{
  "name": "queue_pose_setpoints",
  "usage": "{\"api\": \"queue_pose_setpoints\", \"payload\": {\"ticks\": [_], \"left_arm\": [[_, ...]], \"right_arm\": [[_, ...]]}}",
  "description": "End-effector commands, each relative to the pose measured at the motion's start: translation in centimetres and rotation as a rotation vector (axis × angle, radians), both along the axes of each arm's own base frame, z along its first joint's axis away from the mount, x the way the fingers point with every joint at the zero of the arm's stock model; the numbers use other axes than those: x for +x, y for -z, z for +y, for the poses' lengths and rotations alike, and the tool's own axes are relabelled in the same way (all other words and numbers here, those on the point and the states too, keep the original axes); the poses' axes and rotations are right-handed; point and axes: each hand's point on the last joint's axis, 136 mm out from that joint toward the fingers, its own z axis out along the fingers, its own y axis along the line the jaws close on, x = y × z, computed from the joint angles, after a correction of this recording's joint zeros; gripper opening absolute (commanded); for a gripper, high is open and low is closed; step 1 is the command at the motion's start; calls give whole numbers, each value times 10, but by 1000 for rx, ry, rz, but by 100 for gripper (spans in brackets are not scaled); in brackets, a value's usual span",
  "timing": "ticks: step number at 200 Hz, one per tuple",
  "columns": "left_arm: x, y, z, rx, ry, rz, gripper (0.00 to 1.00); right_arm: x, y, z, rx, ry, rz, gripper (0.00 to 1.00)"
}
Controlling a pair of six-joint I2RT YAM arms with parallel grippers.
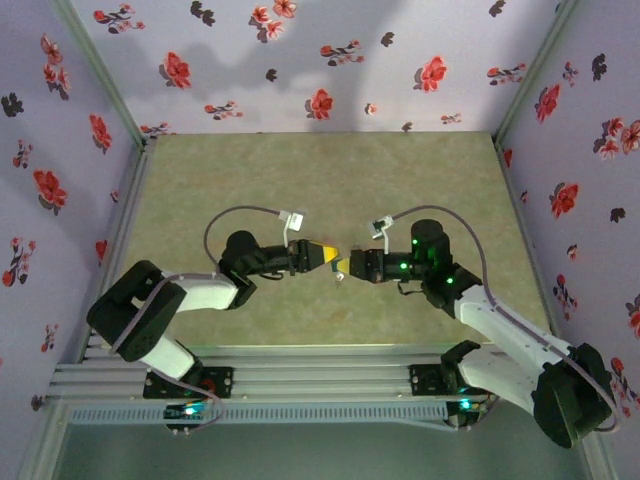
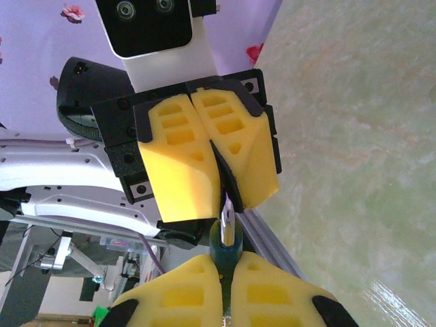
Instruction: Lock with the key
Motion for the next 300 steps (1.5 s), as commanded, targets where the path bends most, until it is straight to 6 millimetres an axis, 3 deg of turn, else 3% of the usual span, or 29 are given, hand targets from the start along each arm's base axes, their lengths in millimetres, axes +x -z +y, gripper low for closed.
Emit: {"api": "queue_pose_setpoints", "payload": {"ticks": [1,42,155,300], "left_arm": [[-71,18,-11,59,276,-7,0],[-77,8,-9,41,287,-24,0],[-66,-14,-8,3,249,-28,0],[-53,-21,4,-13,183,-26,3]], "right_arm": [[30,-56,-1,123,109,-232,0],[36,-49,-1,108,120,-205,0],[39,-25,0,40,117,-152,0],[39,-22,2,30,112,-146,0]]}}
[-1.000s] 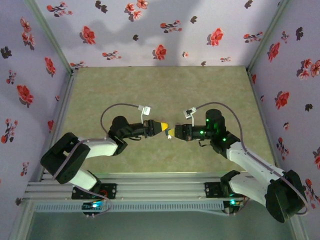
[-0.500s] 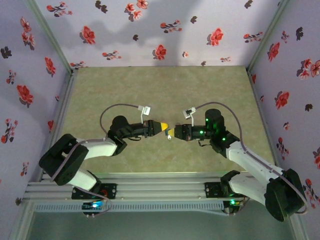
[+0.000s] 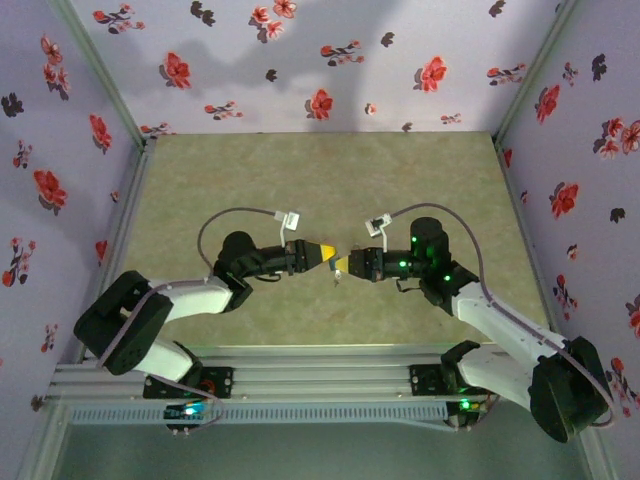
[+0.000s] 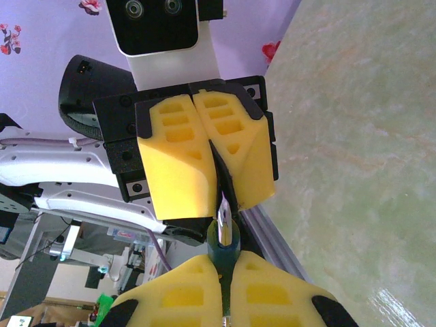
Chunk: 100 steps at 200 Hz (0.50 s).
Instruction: Lock with the key
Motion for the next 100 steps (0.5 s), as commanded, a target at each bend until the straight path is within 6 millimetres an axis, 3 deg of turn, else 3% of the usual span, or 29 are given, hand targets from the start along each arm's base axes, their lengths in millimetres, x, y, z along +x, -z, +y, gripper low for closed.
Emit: {"api": "queue_pose_setpoints", "payload": {"ticks": [1,62,75,100], "left_arm": [[-54,-13,-2,-24,228,-62,3],[-52,-14,-1,-26,216,-61,9],[-51,-14,0,-27,212,-61,0],[-52,-16,1,-31,208,-62,0]], "right_arm": [[37,-20,-1,11,152,-122,0],[38,-16,1,-1,145,-112,0],[38,-15,2,-6,144,-110,0],[38,-10,3,-21,138,-103,0]]}}
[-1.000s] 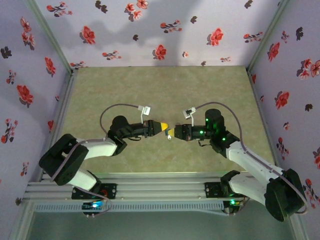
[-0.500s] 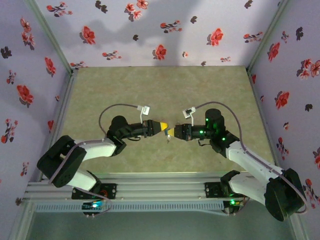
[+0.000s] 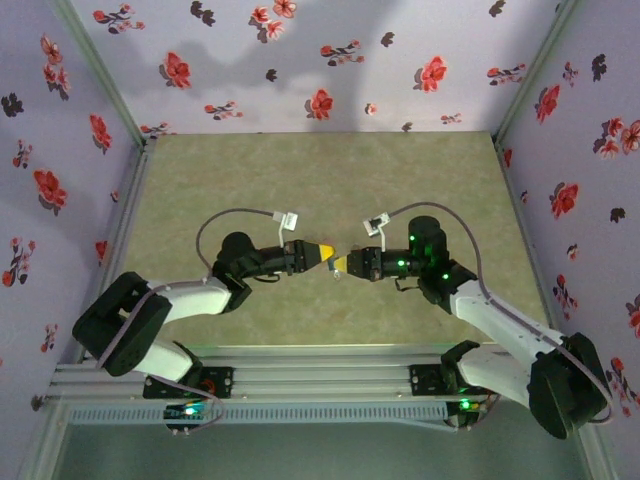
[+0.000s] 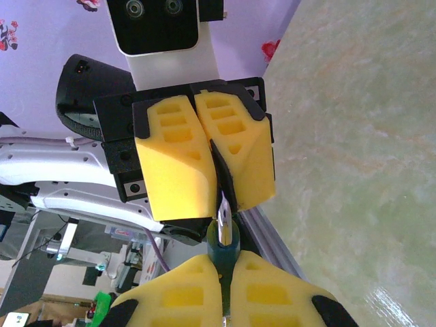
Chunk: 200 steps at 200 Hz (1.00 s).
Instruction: Lock with the key
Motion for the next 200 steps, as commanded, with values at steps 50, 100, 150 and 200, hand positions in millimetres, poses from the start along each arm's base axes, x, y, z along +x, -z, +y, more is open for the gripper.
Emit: {"api": "queue_pose_setpoints", "payload": {"ticks": [50,100,150,200], "left_arm": [[-47,-19,0,-43,180,-51,0],[-31,-21,7,-54,101,-19,0],[-9,-12,21,-46,6,29,0],[3,-4,28,-34,-46,54,0]], "right_arm": [[33,-5,5,-43,126,-94,0],[28,-2,9,-64,101,-105,10],[26,-1,10,-75,98,-112,17],[24,-1,10,-77,90,-118,28]]}}
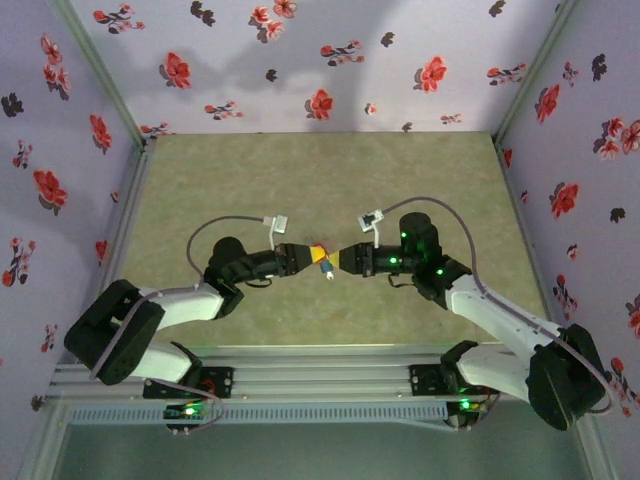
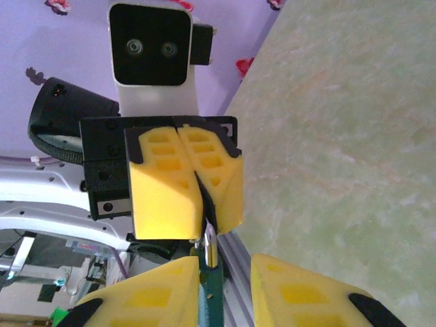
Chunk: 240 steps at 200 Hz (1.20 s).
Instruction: Lock with the key
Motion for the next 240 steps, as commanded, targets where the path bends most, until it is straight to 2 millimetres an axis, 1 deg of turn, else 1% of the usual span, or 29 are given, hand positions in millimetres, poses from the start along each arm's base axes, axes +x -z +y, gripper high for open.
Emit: {"api": "queue_pose_setpoints", "payload": {"ticks": [1,28,55,63,77,108,126,152,175,218,240], "left_arm": [[-3,-15,7,-40,6,-40,0],[7,-11,14,-33,-30,-21,0],[25,-6,24,-28,-93,17,0],[30,-4,26,-27,-109,32,0],[40,1,28,-24,-138,66,0],[57,13,32,-21,-183,137,0],[66,20,36,-18,-218,181,0],[74,29,38,-15,-245,227,0],[81,35,39,-16,-272,266,0],[90,47,43,-15,-317,322,0],[94,54,43,-11,-330,352,0]], "right_arm": [[9,-6,0,-10,29,-43,28],[12,-5,-3,-29,52,-58,35],[17,-2,-10,-62,108,-90,45],[18,-2,-12,-66,120,-99,49],[21,-1,-15,-72,147,-110,60],[27,2,-18,-61,192,-114,75],[32,2,-16,-18,216,-95,75],[39,8,-11,51,245,-54,75],[41,10,-5,102,248,-40,71],[40,18,6,104,242,-40,60],[40,25,12,96,237,-28,55]]}}
